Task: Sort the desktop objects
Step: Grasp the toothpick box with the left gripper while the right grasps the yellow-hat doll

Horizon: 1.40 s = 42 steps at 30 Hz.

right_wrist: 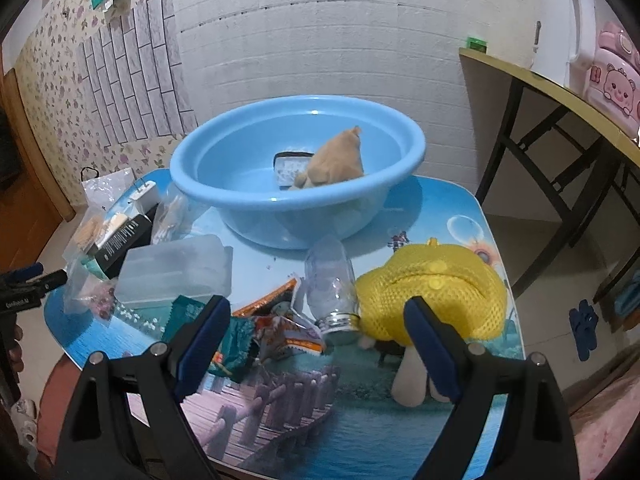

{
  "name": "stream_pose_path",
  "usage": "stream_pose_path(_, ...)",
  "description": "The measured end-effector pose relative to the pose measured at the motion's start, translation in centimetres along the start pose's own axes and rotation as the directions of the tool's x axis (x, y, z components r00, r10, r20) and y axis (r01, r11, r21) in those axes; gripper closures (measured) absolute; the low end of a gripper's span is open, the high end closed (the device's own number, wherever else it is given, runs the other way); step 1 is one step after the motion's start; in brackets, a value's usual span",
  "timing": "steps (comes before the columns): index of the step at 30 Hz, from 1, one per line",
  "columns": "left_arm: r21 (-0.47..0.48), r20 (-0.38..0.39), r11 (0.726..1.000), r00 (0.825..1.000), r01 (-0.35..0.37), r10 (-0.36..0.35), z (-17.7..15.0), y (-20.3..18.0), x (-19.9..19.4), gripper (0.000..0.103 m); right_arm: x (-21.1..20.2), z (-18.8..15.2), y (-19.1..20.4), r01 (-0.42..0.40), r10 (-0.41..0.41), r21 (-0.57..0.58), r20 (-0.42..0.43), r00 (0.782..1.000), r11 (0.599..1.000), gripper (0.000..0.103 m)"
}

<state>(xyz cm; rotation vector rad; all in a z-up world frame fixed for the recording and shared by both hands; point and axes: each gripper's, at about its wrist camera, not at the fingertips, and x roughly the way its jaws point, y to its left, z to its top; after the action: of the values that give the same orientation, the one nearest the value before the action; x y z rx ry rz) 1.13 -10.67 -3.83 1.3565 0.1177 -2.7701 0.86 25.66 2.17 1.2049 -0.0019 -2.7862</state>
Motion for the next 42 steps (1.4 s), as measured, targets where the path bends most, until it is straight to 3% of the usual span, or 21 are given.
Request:
stream_pose_path(11, 0.037, 0.049, 0.998, 0.998, 0.042, -0.044, 2.9, 1.9, 0.5, 0.001, -0.2, 0.8, -2.4, 0.047, -0.047, 0.026, 0.006, 0.999, 0.999, 0.013)
stream_pose_path(20, 0.136, -0.007, 0.990, 1.000, 0.031, -0.030, 4.1, 1.9, 4.1, 0.001, 0.8, 0.0, -4.6, 0.073, -0.069, 0.063, -0.059, 0.996, 0.995, 0.013)
stream_pose_path(29, 0.210, -0.033, 0.972, 0.994, 0.107, -0.102, 4.6, 0.5, 6.9, 0.001, 1.8, 0.0, -6.0, 0.110, -0.103, 0.082, -0.088, 0.991, 0.991, 0.013)
stream_pose_path(36, 0.190, -0.052, 0.964, 0.982, 0.187, -0.180, 4.9, 0.2, 7.7, 0.001, 3.3, 0.4, -7.0, 0.158, -0.145, 0.110, -0.116, 0.983, 0.981, 0.013)
stream_pose_path(42, 0.208, -0.041, 0.963, 0.985, 0.173, -0.168, 4.2, 0.0, 7.0, 0.019, 4.8, 0.4, -6.9, 0.222, -0.210, 0.067, -0.149, 0.966, 0.973, 0.011)
